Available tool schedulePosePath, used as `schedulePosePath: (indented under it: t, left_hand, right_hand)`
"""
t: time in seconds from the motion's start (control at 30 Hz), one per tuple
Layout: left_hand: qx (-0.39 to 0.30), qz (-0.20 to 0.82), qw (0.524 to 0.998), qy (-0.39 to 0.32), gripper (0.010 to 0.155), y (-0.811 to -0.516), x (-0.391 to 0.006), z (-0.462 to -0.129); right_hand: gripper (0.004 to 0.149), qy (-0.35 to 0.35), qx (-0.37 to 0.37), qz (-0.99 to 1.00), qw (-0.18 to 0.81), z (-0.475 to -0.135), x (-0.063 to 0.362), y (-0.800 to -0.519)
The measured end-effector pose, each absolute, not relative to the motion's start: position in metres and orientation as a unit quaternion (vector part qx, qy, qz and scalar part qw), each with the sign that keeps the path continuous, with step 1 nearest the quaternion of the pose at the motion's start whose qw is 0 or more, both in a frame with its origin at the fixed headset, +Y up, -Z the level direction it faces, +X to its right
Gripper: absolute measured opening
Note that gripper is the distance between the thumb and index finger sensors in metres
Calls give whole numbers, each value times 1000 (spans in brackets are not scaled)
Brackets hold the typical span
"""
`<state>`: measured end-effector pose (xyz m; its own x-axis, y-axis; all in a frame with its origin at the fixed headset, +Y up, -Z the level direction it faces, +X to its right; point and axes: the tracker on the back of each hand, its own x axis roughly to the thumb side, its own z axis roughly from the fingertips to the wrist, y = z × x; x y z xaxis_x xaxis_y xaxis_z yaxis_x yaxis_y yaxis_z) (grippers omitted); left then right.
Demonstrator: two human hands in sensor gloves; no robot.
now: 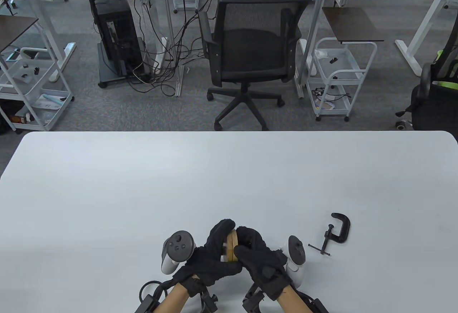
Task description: Screw the clamp shut
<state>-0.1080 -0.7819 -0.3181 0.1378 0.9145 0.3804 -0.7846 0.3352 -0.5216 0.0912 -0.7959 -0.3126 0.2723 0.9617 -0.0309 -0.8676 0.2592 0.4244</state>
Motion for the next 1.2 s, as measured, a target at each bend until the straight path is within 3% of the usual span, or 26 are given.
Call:
schedulePosePath:
  t: [0.33,0.47,0.73,1.13,1.2]
  left_hand:
    - [-76,563,756,-326,103,-782,-113,-319]
    - [-78,562,758,-321,104,-784,-110,-320]
    - [-79,578,750,-312,105,-787,-111,-321]
    - [-48,566,774,-282,99,-788,-116,-325]
    - [-46,594,753,-278,99,-786,-116,-326]
  right_hand:
    - [73,147,170,646,730,-311,92,-790]
    - [70,114,179,688,694,-310,93,-782]
    - [60,110,183,677,704,-309,92,-783]
    - [69,133,189,670,706,-306,90,-783]
    - [70,122,209,691,681,-306,92,-775]
